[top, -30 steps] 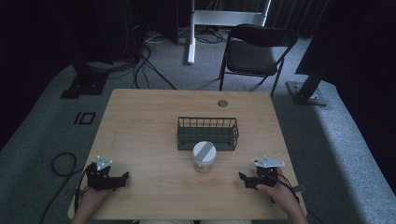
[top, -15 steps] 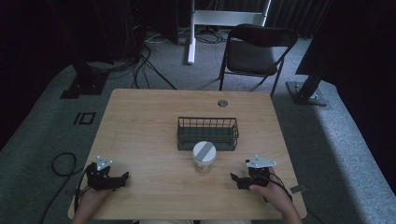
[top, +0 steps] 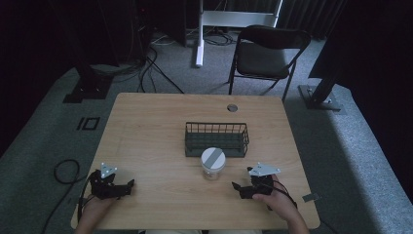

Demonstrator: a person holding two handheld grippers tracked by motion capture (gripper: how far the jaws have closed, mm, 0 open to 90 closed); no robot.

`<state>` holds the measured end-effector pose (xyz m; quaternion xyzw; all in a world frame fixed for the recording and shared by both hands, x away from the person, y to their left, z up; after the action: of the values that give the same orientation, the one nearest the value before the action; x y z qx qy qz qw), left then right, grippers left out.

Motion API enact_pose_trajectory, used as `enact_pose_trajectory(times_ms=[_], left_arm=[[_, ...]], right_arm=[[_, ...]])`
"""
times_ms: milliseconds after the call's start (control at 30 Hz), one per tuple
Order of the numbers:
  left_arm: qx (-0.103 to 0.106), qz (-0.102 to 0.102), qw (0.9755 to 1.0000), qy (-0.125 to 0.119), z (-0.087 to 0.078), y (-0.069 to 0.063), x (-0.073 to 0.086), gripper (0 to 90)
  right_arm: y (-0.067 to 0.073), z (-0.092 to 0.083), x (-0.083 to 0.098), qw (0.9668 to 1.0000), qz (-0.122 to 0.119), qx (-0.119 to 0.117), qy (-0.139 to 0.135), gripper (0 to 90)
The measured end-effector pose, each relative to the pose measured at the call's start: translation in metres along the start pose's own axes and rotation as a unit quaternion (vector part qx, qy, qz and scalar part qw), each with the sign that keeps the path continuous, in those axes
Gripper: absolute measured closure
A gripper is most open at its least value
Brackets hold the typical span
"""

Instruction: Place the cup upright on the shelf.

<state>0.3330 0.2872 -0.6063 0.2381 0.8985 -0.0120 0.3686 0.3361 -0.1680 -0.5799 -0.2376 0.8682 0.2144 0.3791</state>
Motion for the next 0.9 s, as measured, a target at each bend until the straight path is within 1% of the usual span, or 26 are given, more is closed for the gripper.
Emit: enact_pose_trajectory(times_ms=[33, 133, 167, 200, 233, 267, 300, 333, 400, 867, 900], left_arm=[[0.000, 0.000, 1.0000, 0.000, 0.000, 0.000, 0.000, 0.5], [0.000, 0.000, 1.0000, 0.000, 0.000, 0.000, 0.000, 0.5], [0.000, 0.000, 1.0000, 0.000, 0.000, 0.000, 0.000, 0.5], [0.000, 0.000, 1.0000, 0.000, 0.000, 0.000, 0.000, 0.5], [0.000, 0.000, 1.0000, 0.000, 0.000, 0.000, 0.000, 0.5], [0.000, 0.000, 1.0000, 0.000, 0.000, 0.000, 0.000, 0.5], [0.000, 0.000, 1.0000, 0.000, 0.000, 0.000, 0.000, 0.5], [0.000, 0.000, 1.0000, 0.000, 0.000, 0.000, 0.000, 0.5], [0.000, 0.000, 1.0000, 0.000, 0.000, 0.000, 0.000, 0.5], [0.000, -0.001, 1.0000, 0.000, 0.000, 0.000, 0.000, 0.5], [0.000, -0.001, 1.0000, 0.000, 0.000, 0.000, 0.000, 0.5]], right_arm=[[0.004, 0.003, -0.002, 1.0000, -0.001, -0.005, -0.005, 12.6], [0.007, 0.005, -0.003, 0.9999, -0.003, -0.008, -0.008, 12.6], [0.010, 0.007, -0.003, 0.9998, -0.007, -0.014, -0.008, 12.6], [0.010, 0.007, -0.003, 0.9998, -0.007, -0.014, -0.008, 12.6], [0.014, 0.009, -0.005, 0.9997, -0.010, -0.019, -0.011, 12.6], [0.014, 0.009, -0.005, 0.9997, -0.010, -0.019, -0.011, 12.6], [0.017, 0.011, -0.007, 0.9996, -0.011, -0.022, -0.014, 12.6], [0.017, 0.011, -0.007, 0.9996, -0.011, -0.022, -0.014, 12.6], [0.022, 0.015, -0.009, 0.9994, -0.011, -0.027, -0.016, 12.4], [0.043, 0.029, -0.023, 0.9978, 0.000, -0.050, -0.043, 11.7], [0.044, 0.031, -0.024, 0.9977, -0.003, -0.052, -0.043, 11.7]])
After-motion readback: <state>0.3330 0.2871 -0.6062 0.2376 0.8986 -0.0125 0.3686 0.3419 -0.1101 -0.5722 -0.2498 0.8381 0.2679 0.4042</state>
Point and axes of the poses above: each handheld gripper's, and its own axes: z roughly forward along the jaws, x roughly out of its underside, y roughly to its left, the point moved 8 cm from there along z, roughly forward along the jaws, and after that the axes turned 12 degrees about z, right-handed, at the moved point
